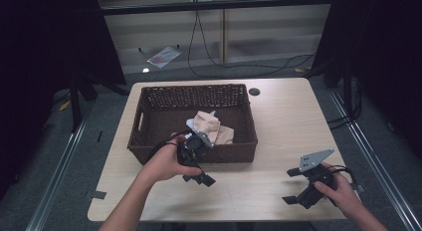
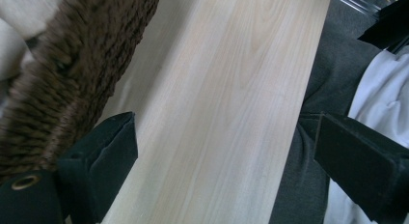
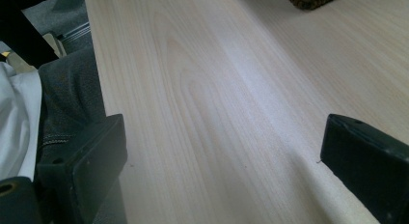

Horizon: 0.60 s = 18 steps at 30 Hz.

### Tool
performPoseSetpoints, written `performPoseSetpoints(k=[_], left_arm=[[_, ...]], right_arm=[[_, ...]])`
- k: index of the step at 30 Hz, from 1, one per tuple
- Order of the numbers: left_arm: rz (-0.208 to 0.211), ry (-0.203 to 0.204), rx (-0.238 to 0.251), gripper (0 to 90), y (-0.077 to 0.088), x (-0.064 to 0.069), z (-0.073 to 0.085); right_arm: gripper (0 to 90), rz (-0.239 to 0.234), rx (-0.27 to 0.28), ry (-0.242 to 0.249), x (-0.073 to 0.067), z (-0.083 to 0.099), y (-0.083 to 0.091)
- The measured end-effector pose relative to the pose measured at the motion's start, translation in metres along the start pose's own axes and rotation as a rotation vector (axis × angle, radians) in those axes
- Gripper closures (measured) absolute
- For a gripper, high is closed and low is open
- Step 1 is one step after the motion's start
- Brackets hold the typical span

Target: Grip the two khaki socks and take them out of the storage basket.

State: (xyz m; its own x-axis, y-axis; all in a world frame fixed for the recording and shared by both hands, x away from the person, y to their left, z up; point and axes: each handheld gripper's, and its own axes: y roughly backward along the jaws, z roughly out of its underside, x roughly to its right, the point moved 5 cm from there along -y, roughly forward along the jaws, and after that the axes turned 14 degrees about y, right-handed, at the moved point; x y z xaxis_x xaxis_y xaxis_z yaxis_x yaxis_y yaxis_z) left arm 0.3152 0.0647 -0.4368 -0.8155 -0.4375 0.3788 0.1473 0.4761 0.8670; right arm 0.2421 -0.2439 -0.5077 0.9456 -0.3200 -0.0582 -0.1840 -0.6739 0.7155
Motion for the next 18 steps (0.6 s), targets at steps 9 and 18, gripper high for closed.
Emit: performPoseSetpoints(k=[9, 18], left_arm=[[-0.008, 0.033, 0.019, 8.1, 0.025, -0.002, -0.021], [-0.025, 0.069, 0.016, 8.3, 0.042, -0.013, -0.041]], right_arm=[[2.5, 0.004, -0.001, 0.002, 0.000, 0.000, 0.001], [2.5, 0.000, -0.001, -0.002, 0.000, 0.000, 0.000]])
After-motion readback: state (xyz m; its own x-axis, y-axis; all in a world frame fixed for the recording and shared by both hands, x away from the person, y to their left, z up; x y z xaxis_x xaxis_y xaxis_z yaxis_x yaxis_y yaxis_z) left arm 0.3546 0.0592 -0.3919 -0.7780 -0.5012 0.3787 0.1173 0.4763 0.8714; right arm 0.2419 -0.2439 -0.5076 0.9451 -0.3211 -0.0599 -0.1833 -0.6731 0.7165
